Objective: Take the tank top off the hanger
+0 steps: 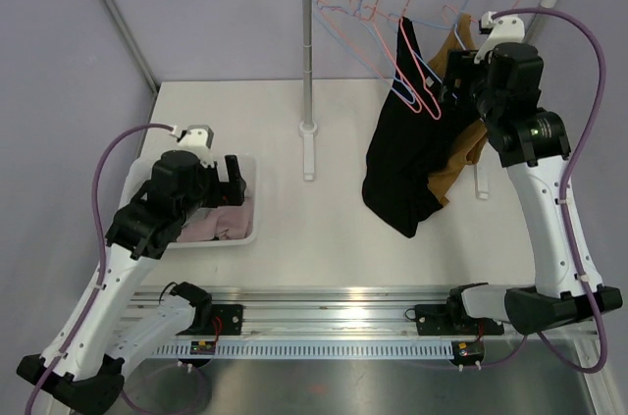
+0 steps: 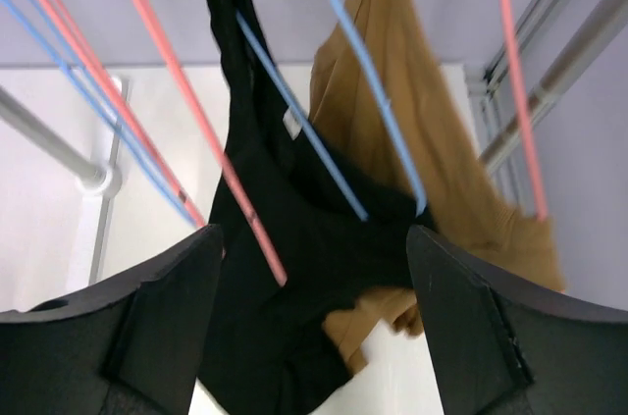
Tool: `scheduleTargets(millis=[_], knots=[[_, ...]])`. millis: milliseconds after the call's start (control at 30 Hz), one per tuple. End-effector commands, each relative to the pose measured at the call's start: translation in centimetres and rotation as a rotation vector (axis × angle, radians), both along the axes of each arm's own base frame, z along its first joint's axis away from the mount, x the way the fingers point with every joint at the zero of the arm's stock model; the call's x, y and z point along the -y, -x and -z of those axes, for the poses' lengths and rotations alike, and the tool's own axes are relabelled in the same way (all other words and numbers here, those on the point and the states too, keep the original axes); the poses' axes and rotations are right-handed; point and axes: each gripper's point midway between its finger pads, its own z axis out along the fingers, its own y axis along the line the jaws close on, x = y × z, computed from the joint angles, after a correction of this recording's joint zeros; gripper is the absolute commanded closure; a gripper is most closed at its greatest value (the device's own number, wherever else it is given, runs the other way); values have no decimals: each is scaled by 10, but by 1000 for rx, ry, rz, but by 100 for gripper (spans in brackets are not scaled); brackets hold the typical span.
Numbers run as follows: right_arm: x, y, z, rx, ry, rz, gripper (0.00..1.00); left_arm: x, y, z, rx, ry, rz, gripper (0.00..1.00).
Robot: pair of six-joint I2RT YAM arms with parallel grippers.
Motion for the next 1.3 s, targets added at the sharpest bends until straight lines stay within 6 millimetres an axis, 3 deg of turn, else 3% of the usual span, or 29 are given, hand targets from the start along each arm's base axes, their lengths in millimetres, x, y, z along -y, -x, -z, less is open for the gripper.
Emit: scheduleTargets(millis=[0,67,133,167,200,233,267,300,433,467,667,967,1000,1033,1200,1267], knots=[[16,-27,-40,104,76,3,19,16,8,6,59,29,103,1],[19,-37,-50,118,80,-13,20,20,12,8,67,49,124,1],[21,-55,-34,55,90,-38,22,23,16,8,80,65,150,1],[16,-58,-45,70,90,-80,23,23,17,7,84,68,151,1],[15,-73,-28,17,95,-93,26,23,18,5,93,70,152,1],[16,-74,-19,-27,95,-100,30,22,19,4,98,72,152,1],[16,-78,-24,-21,93,-108,30,22,19,3,104,75,153,1],[15,-89,-11,-56,89,-115,33,22,19,3,104,75,153,1],[25,-105,10,-116,71,-119,41,26,21,6,99,87,172,1],[23,-107,12,-119,56,-142,47,26,22,6,99,88,174,1],[0,-98,15,-144,-24,-254,69,26,21,7,95,85,172,1],[-19,-89,12,-147,-129,-312,78,27,19,12,80,82,171,1],[-19,-88,12,-151,-134,-310,82,27,20,12,76,82,172,1],[-19,-88,10,-149,-137,-304,95,28,20,13,74,84,174,1],[-23,-86,7,-157,-163,-299,98,29,19,14,69,84,176,1],[-27,-83,-3,-136,-160,-303,100,29,19,14,68,82,175,1]])
